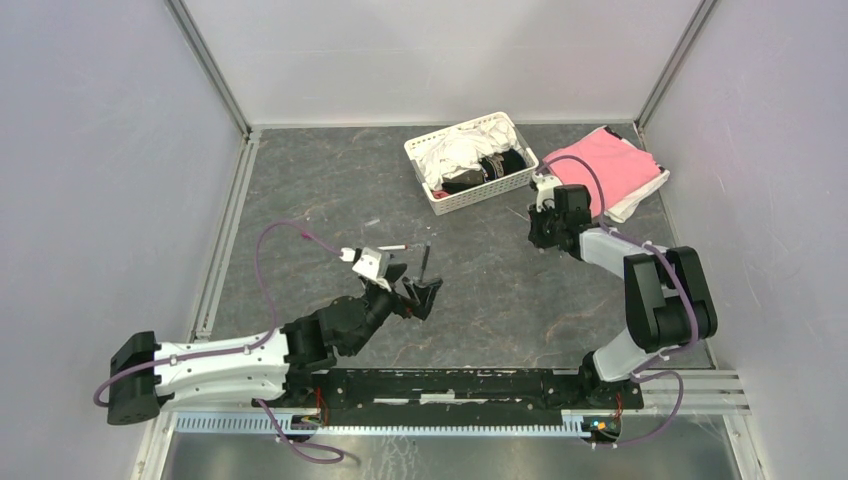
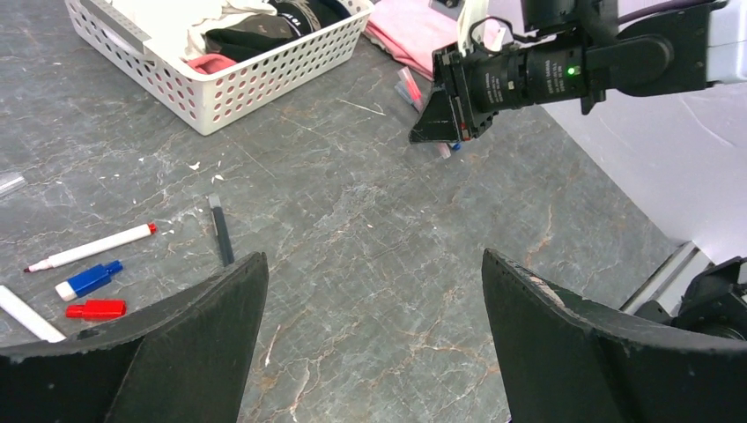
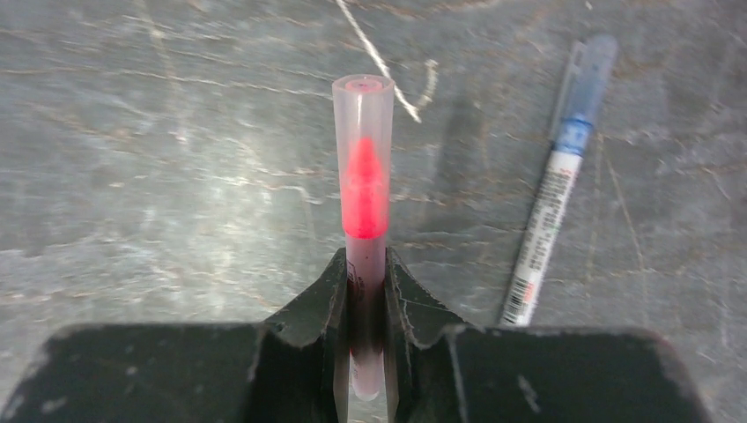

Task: Insert the pens into the pen caps
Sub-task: Place the pen at the center of the board.

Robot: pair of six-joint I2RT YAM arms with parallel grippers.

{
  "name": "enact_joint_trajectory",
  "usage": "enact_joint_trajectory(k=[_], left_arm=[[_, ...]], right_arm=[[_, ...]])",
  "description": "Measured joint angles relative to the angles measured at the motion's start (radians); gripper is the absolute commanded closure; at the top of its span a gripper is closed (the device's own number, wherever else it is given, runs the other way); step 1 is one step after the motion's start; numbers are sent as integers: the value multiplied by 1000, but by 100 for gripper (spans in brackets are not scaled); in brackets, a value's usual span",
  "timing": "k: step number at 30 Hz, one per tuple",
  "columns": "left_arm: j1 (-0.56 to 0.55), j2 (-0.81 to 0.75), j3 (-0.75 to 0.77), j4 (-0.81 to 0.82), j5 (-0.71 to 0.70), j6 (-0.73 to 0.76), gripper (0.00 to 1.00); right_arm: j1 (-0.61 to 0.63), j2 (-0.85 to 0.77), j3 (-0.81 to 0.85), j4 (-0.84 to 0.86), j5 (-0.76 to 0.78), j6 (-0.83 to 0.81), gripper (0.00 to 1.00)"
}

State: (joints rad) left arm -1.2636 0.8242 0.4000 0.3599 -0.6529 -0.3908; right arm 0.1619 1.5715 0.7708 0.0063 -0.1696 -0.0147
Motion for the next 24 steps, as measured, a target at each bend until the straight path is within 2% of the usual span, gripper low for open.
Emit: enact_joint_trajectory(k=[6,11,24], left_arm=[[0,-98,-40,-16,0,-15,5],[0,-130,-50,-26,0,-36,6],[0,-137,-57,-29,5,-51,6]], right_arm=[[-18,63,27,-35,99,-24,74],[-32,95,66,-51,115,-35,68],[-59,99,77,-52,117,-60,64]])
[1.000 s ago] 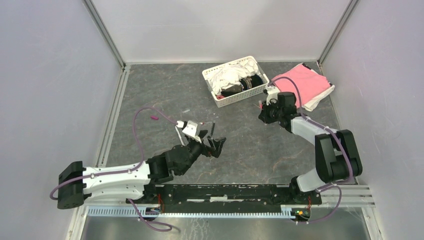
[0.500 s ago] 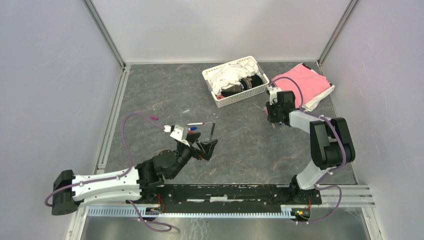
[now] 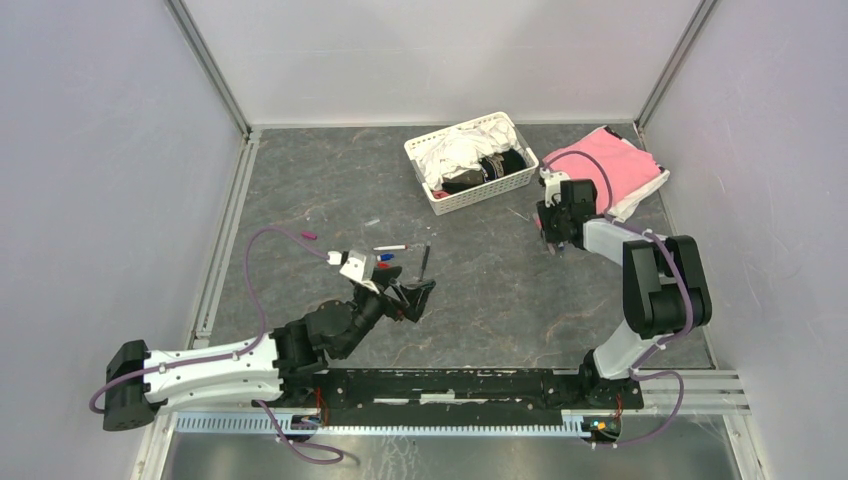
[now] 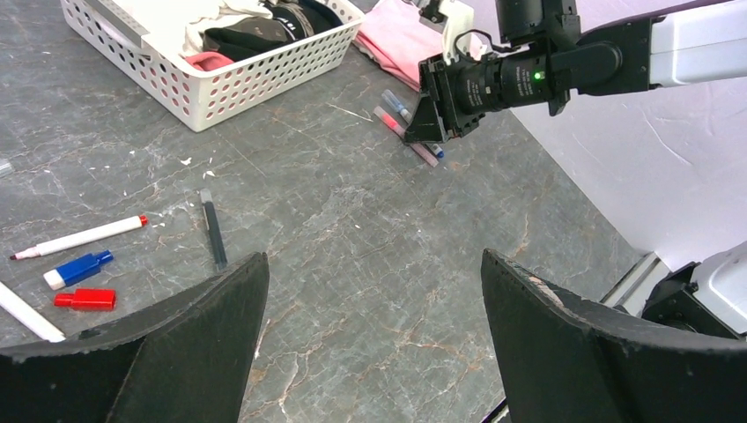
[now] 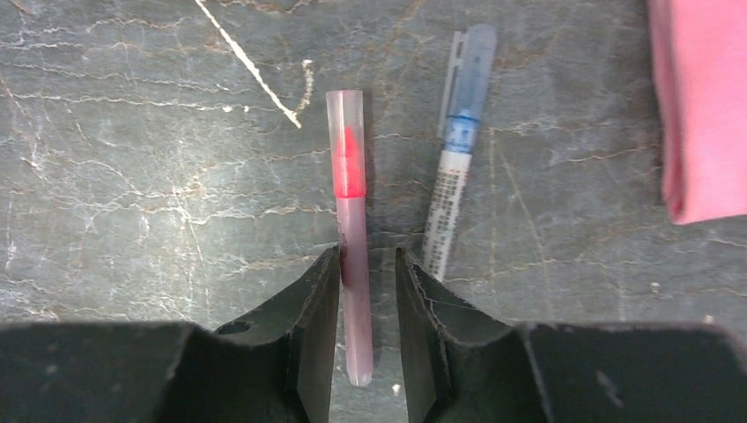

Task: Insert the pens into the pen caps
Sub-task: Place the pen at the center of the board.

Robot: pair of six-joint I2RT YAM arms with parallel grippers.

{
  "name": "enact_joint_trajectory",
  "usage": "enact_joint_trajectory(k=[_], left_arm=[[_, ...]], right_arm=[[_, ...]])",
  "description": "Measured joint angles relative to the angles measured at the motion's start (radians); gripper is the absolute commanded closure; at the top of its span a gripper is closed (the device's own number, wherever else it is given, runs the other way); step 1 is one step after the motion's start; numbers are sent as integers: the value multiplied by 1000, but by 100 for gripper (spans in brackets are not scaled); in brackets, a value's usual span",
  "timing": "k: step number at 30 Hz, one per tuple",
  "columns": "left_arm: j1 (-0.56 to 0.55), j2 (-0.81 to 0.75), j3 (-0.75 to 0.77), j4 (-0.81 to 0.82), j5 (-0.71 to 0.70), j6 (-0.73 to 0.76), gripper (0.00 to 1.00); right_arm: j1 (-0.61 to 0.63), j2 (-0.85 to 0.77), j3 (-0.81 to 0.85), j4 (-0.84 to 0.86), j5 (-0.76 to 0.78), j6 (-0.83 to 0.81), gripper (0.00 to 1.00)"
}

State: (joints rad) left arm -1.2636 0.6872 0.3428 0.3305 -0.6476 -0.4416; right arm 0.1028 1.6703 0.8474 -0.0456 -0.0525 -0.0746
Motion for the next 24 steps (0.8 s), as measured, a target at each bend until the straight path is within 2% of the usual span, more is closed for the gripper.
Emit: enact_joint_trajectory(k=[6,12,19,24], left_arm=[[0,24,0,0,10,-7,6],[0,55,6,-13,21,-14,6],[0,131,84,-110,3,-18,4],[18,180,151,-182,-13,-18,0]], right_arm=[[-23,-75,0,-24,-11,-43,58],[-53,-193,-2,-25,-111,-90,52],[-97,-360,-60,-19,-384,-153,38],[-114,-475,-107,-6,-609,-168,35]])
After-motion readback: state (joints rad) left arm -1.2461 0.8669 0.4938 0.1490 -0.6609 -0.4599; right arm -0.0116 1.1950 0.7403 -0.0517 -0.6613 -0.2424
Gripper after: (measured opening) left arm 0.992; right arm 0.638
